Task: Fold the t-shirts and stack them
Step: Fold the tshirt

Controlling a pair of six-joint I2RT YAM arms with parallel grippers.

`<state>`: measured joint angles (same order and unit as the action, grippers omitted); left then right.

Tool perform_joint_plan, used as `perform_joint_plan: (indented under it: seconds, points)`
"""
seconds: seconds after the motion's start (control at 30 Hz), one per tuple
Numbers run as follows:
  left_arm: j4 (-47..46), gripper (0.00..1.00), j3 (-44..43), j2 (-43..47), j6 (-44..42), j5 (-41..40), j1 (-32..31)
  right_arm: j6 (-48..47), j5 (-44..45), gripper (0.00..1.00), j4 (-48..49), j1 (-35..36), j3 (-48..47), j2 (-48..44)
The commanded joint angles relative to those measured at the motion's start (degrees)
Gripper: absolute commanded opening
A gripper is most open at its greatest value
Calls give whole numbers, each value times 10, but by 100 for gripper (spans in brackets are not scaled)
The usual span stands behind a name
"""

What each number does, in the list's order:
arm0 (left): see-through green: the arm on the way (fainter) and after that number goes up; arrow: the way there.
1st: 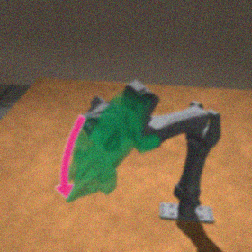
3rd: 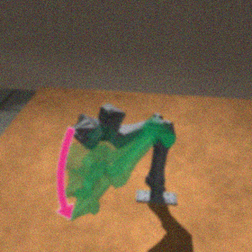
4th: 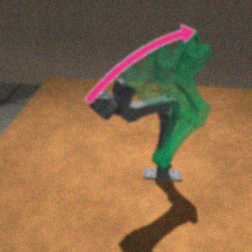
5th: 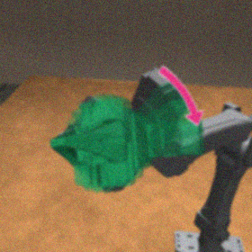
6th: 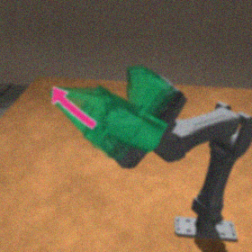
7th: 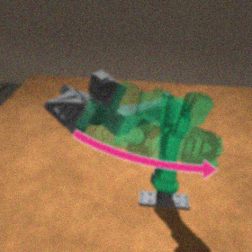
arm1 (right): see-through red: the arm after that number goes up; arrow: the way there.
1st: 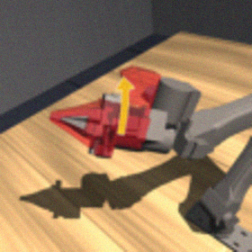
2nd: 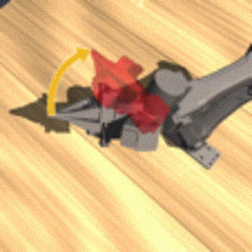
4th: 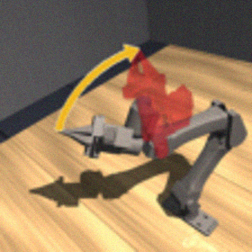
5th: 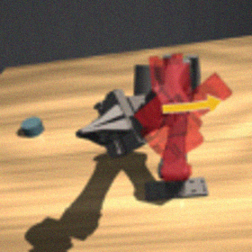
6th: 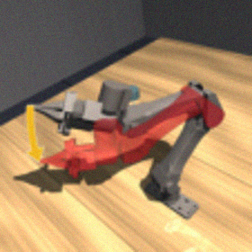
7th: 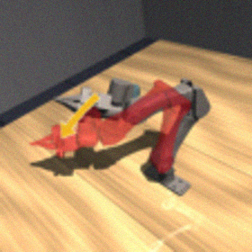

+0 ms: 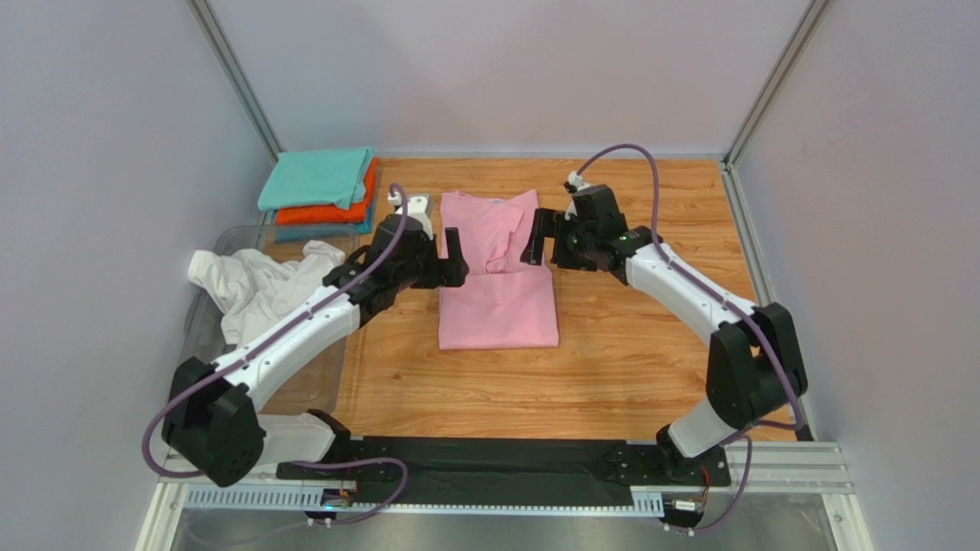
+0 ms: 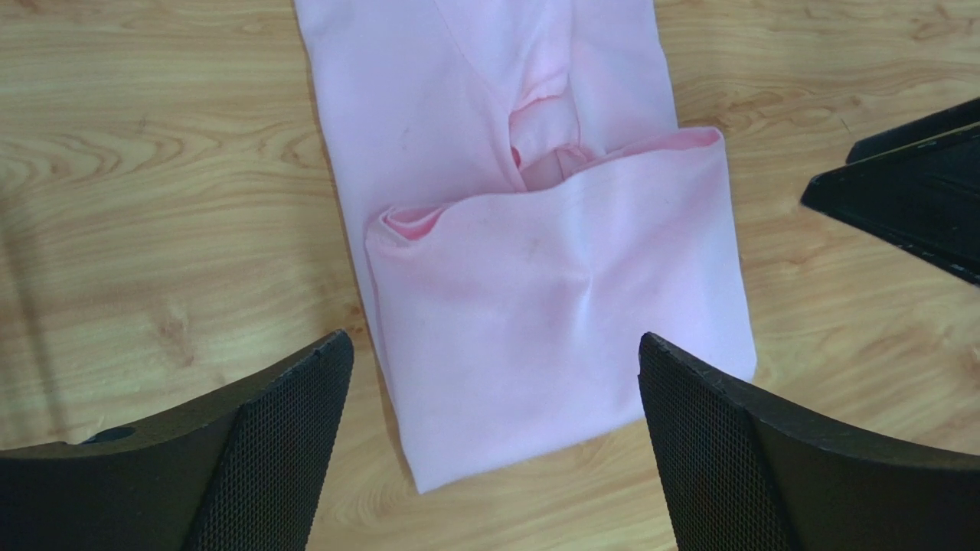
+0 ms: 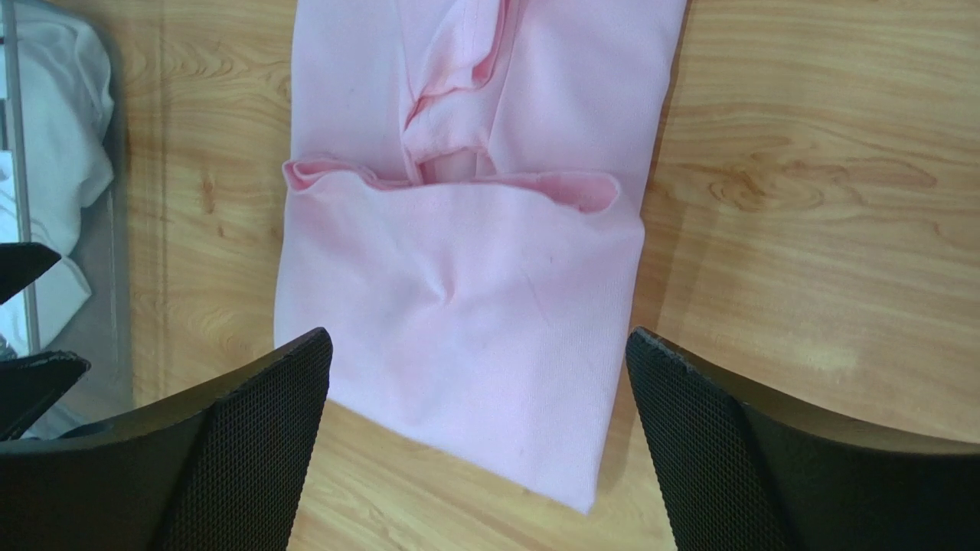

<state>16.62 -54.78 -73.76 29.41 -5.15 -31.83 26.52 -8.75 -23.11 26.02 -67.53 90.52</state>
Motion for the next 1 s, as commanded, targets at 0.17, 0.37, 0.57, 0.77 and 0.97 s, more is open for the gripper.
perform_joint_plan:
  seconds: [0.17,0.37,0.57,0.77,0.97]
  points:
    - [40,100,102,153,45,37,2,29,-6,100,5,17,134,-161]
    - [-37,100,230,251,94,94,2,53,-19,100,21,23,237,-242]
    - [-67,99,298,248,129,96,2,74,-36,100,54,25,298,-255]
    - [-129,97,332,204,136,89,2,87,-43,100,82,27,322,-216]
    - [-154,92,333,143,129,89,2,90,-48,100,115,30,324,-167]
